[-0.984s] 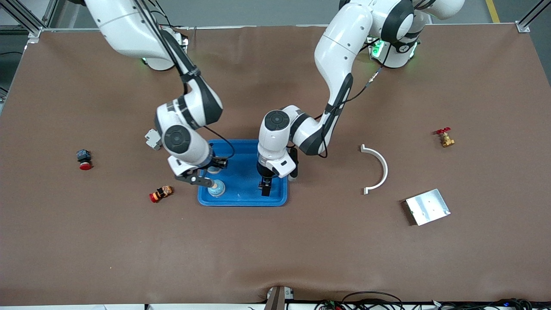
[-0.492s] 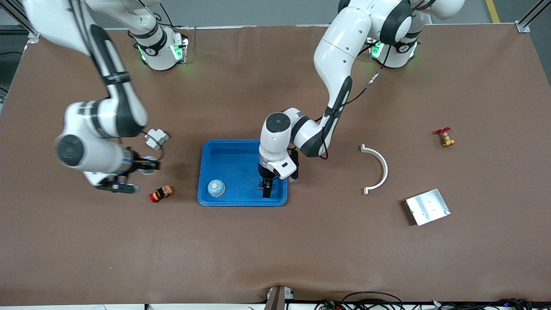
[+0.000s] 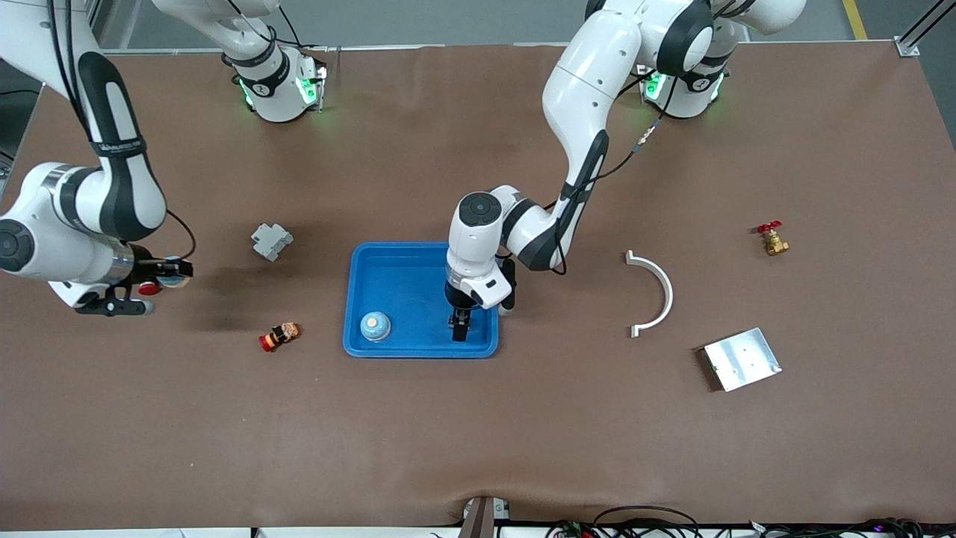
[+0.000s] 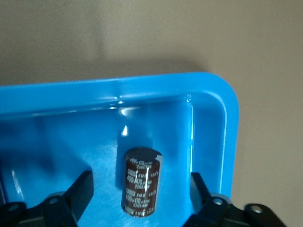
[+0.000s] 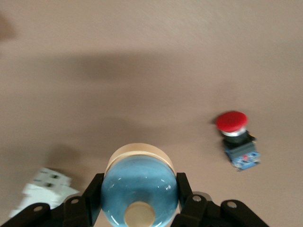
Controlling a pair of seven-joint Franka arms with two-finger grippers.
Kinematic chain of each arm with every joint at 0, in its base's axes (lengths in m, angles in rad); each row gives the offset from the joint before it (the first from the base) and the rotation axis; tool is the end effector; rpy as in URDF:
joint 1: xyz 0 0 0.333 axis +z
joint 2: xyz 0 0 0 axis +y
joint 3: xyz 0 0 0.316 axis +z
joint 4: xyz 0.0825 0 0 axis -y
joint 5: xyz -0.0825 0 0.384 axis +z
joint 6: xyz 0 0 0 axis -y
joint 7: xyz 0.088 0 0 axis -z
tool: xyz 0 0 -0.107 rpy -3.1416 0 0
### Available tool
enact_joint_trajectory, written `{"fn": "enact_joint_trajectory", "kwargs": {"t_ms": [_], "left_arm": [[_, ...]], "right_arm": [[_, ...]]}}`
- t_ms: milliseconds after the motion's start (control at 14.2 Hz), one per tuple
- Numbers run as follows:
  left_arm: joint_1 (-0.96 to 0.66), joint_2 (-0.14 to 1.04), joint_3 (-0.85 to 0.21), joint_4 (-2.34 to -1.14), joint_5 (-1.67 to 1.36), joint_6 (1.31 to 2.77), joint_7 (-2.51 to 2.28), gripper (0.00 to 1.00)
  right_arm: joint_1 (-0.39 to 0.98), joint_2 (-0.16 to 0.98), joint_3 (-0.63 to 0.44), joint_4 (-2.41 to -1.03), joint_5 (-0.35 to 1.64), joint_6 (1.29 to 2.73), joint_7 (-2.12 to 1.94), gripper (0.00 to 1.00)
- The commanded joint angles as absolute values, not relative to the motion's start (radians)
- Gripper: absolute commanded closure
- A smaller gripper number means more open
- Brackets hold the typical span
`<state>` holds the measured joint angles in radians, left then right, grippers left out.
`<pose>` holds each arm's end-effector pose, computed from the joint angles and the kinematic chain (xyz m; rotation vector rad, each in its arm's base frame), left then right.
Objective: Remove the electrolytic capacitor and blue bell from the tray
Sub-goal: 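Set the pale-blue button on the table beside the red button with the right gripper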
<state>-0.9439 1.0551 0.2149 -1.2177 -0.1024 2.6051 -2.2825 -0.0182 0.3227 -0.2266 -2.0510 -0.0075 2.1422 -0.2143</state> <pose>0.5481 -0.5584 0.1707 2.0486 1.8939 0.1717 0.5496 -0.1358 0.2678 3.0947 -0.0347 -0.3659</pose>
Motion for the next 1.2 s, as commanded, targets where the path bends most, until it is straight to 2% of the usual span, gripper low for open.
{"fn": "enact_joint_trajectory", "kwargs": {"t_ms": [0, 141, 562, 773, 914, 984, 1125], "left_arm": [[-0.963, 1.081, 0.236, -1.193, -0.083, 2.634, -2.303, 0.18], [-0.966, 1.081, 0.238, -1.193, -0.083, 2.634, -2.303, 0.2], [-0.965, 1.078, 0.259, -1.195, -0.083, 2.631, -2.306, 0.24], [-0.963, 1.078, 0.259, -1.197, -0.083, 2.629, -2.304, 0.24], [-0.963, 1.081, 0.259, -1.197, -0.083, 2.629, -2.304, 0.31], [-0.963, 1.081, 0.259, -1.197, -0.083, 2.629, -2.306, 0.31], [-0.965, 1.078, 0.259, -1.197, -0.083, 2.626, -2.306, 0.42]], "right_arm": [[-0.026, 0.301, -0.229, -2.179, -0.029, 2.283, -0.233, 0.72], [-0.026, 0.307, -0.23, -2.221, -0.029, 2.359, -0.233, 0.72], [-0.029, 0.342, -0.264, -2.212, -0.017, 2.379, -0.304, 0.7], [-0.035, 0.379, -0.265, -2.209, -0.017, 2.402, -0.305, 0.67], [-0.04, 0.385, -0.265, -2.204, -0.017, 2.401, -0.308, 0.65], [-0.041, 0.387, -0.265, -2.203, -0.017, 2.401, -0.308, 0.63], [-0.041, 0.402, -0.265, -2.192, -0.017, 2.401, -0.307, 0.43]]}}
